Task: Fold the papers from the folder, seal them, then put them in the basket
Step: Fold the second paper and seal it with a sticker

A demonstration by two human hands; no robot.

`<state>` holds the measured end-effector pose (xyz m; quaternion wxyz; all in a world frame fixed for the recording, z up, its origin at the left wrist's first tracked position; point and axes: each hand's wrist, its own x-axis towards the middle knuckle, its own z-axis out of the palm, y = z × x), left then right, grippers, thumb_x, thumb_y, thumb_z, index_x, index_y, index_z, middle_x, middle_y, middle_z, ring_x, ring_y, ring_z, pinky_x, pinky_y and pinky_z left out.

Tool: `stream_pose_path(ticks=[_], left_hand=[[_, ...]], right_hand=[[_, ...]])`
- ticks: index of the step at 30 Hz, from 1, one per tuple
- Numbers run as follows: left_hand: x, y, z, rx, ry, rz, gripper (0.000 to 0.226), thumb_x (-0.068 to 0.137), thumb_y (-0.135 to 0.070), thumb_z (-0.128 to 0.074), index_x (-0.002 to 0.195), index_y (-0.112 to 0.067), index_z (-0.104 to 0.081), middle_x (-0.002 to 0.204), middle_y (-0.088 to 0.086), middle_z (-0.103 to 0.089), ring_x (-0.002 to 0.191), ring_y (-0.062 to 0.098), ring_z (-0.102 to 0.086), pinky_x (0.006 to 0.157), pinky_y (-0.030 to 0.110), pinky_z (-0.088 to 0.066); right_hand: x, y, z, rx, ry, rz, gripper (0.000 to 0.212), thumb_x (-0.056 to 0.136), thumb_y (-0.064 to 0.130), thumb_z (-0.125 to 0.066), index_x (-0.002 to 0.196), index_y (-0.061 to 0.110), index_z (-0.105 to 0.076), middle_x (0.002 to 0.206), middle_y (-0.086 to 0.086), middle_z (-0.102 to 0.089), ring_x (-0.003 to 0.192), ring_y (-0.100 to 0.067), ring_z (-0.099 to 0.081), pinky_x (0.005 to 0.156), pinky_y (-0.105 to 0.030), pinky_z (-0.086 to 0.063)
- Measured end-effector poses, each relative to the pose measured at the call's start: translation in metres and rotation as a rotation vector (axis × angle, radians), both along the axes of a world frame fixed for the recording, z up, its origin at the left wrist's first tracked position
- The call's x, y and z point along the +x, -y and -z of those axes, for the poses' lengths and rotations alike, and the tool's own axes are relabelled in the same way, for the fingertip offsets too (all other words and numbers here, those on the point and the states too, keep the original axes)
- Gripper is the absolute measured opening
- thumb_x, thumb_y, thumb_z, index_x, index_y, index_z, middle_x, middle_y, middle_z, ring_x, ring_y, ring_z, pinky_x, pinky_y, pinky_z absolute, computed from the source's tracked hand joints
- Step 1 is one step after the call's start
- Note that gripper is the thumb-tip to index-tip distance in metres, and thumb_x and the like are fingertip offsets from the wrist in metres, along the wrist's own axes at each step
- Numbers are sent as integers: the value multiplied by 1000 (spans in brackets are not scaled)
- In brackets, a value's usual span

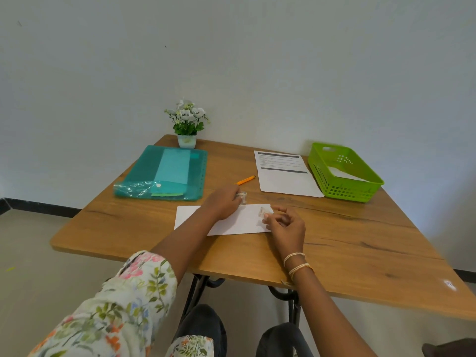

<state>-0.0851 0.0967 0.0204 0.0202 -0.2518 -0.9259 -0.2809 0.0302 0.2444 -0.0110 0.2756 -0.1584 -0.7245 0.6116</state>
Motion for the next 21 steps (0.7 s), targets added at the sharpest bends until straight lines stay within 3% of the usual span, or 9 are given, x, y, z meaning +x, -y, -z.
stream_pose_path(ticks=[4, 8, 11, 15, 17, 21], left_hand=[[-22, -14, 0, -151, -19, -52, 20, 96, -29, -53, 110, -16, -58, 106, 4, -60, 90, 17, -56, 79, 32, -51], [-25, -21, 8, -130, -73, -50, 24, 94, -27, -57, 117, -19, -59, 115, 5, -58, 95, 17, -56, 79, 29, -51], [-10, -25, 16, 3, -242, -97, 34, 92, -24, -59, 126, -19, -55, 120, 6, -54, 100, 17, -56, 76, 24, -48], [15, -28, 31, 141, -285, -44, 34, 91, -17, -59, 125, -16, -55, 125, 4, -53, 111, 18, -54, 85, 26, -49], [22, -26, 37, 144, -323, -18, 32, 89, -13, -59, 121, -13, -58, 129, 4, -53, 116, 17, -51, 89, 24, -46], [30, -24, 37, 145, -444, 41, 21, 86, -13, -61, 106, -17, -65, 115, 2, -59, 100, 15, -56, 76, 22, -49]], right_hand=[[-1, -3, 4, 76, 30, -33, 37, 87, 8, -66, 120, 23, -65, 85, 2, -71, 85, -16, -68, 83, -32, -57], [-3, -5, 5, 118, 58, -25, 25, 90, 12, -63, 113, 20, -70, 98, 12, -68, 92, -9, -63, 85, -36, -57], [-3, -6, 3, 73, 57, -23, 15, 89, 12, -65, 96, 24, -72, 90, 6, -71, 86, -12, -66, 80, -34, -59], [-4, -5, 0, -81, 63, -18, 4, 86, 17, -70, 88, 17, -73, 81, -2, -73, 77, -17, -71, 72, -31, -60], [-7, -5, -5, -183, 106, -21, 10, 85, 17, -71, 93, 10, -71, 83, -7, -74, 75, -17, -73, 69, -29, -60], [-17, -12, -18, -351, 251, -54, 12, 84, 13, -71, 89, 3, -71, 86, -13, -71, 77, -21, -69, 67, -31, -61]])
